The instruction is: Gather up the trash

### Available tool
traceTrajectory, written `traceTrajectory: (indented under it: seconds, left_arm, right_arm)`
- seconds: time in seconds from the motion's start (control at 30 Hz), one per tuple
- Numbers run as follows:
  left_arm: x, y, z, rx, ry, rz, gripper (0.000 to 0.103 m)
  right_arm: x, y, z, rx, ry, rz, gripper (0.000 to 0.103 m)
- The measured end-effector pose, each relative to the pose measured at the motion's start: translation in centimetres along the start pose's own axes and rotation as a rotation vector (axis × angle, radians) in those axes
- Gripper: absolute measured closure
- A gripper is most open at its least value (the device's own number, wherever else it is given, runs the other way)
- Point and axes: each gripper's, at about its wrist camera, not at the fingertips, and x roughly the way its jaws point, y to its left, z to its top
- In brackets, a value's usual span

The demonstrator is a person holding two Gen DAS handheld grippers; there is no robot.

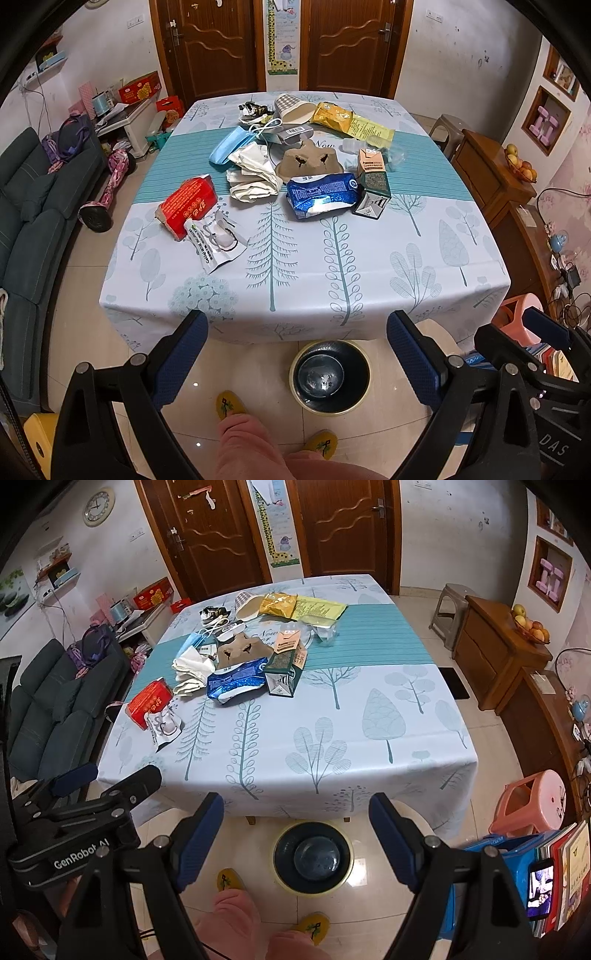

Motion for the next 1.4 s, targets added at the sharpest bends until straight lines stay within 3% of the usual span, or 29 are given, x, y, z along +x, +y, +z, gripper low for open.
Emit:
traceTrajectory:
  seconds: [0.23, 1.0, 1.17, 1.4]
  left_arm:
    - [0.0, 0.0, 0.0, 0.002, -0.001, 0.001, 0.006]
    - [-2.1, 0.6, 1.6, 0.028, -0.02, 0.036, 0.006]
    - [-2.2, 2.5, 2.8, 0.0, -0.032, 0.061, 0.006]
    - [-0.8, 8.8, 5.9, -0.07, -0.016, 0.086, 0.006]
  right_arm:
    - [-0.8, -1.3, 0.4, -0.015, -0.003, 0.009, 0.028]
    - [-2.0, -1.9, 1.6, 0.032, -0.062, 0.051, 0.028]
    - [-1.7, -0.9, 2.4, 0.036, -0.073, 0.068, 0.028]
    - [-0.5, 1.5, 4.2, 0.052, -0.096, 0.072, 0.028]
